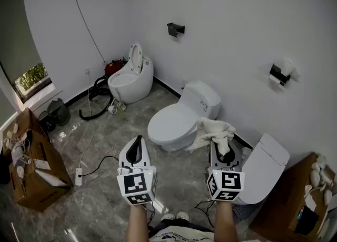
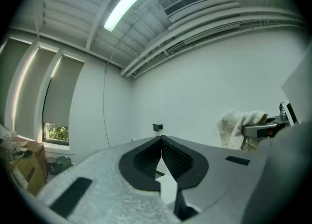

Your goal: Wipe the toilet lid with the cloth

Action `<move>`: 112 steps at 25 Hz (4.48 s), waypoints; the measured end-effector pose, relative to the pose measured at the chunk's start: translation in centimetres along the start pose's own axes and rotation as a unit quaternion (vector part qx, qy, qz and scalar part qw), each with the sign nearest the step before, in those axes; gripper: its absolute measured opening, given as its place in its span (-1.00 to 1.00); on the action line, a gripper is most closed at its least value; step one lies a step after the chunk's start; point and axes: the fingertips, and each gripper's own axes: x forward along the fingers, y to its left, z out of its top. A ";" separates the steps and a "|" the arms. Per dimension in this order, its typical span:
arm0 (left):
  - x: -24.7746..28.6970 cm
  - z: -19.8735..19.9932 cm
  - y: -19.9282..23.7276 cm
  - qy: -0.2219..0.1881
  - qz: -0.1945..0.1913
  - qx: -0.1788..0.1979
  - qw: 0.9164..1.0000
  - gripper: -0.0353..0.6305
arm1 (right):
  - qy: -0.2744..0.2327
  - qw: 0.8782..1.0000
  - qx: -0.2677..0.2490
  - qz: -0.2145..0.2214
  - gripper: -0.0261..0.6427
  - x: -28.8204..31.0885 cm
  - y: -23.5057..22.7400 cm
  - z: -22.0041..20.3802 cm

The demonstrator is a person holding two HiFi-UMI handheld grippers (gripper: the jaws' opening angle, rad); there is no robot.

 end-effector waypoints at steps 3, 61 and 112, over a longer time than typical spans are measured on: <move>0.7 -0.3 -0.2 0.002 0.005 0.001 1.000 -0.87 | -0.001 1.000 0.002 -0.001 -0.54 0.8 -0.7 -0.3; 42.4 -7.7 17.1 0.054 0.034 -0.047 0.997 -0.87 | 0.053 0.998 -0.021 0.006 -0.54 46.6 2.1 -4.7; 55.7 -37.0 16.5 0.241 0.117 -0.045 0.962 -0.87 | 0.317 0.939 -0.098 0.090 -0.55 70.6 -5.0 -46.8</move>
